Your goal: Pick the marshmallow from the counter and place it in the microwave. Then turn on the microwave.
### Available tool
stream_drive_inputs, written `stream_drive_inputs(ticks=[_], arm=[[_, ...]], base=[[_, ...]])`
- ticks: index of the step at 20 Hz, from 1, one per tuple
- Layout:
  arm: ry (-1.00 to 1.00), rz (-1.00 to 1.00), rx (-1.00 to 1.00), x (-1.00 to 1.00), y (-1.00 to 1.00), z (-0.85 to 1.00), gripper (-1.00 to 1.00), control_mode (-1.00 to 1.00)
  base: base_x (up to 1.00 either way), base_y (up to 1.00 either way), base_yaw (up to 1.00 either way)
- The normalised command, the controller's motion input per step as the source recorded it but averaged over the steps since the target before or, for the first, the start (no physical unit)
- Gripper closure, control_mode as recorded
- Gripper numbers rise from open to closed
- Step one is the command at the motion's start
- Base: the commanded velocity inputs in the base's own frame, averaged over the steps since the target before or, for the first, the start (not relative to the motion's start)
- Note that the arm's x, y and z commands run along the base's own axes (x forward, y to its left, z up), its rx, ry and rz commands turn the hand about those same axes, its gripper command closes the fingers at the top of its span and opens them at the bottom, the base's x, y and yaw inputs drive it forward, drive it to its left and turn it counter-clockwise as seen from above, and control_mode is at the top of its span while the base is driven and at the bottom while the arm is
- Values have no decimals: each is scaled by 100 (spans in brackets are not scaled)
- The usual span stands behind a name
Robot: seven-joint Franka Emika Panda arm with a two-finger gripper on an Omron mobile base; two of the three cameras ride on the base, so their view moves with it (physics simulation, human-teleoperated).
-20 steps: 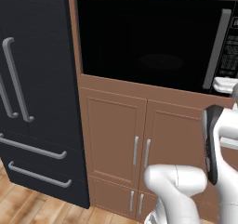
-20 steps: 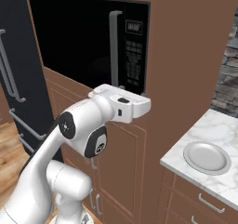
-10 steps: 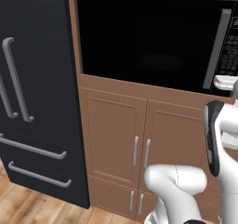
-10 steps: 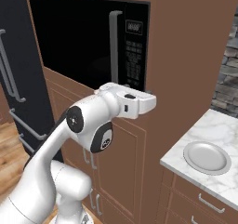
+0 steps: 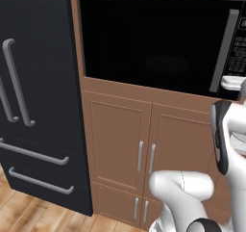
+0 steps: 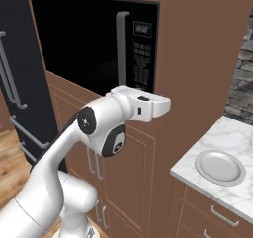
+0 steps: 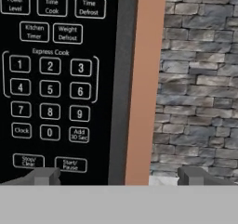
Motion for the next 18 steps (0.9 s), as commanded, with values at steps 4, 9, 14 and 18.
stream_drive_inputs(ticks=[4,9,14,18], arm=[[2,0,0,4,-8,0,-100,-100],[2,0,0,7,-4,0,-100,-100],[3,0,0,5,-9,0,-100,-100],[1,0,0,0,-11,0,-100,-100]], base=[[0,0,0],[0,0,0],[0,0,0],[0,0,0]])
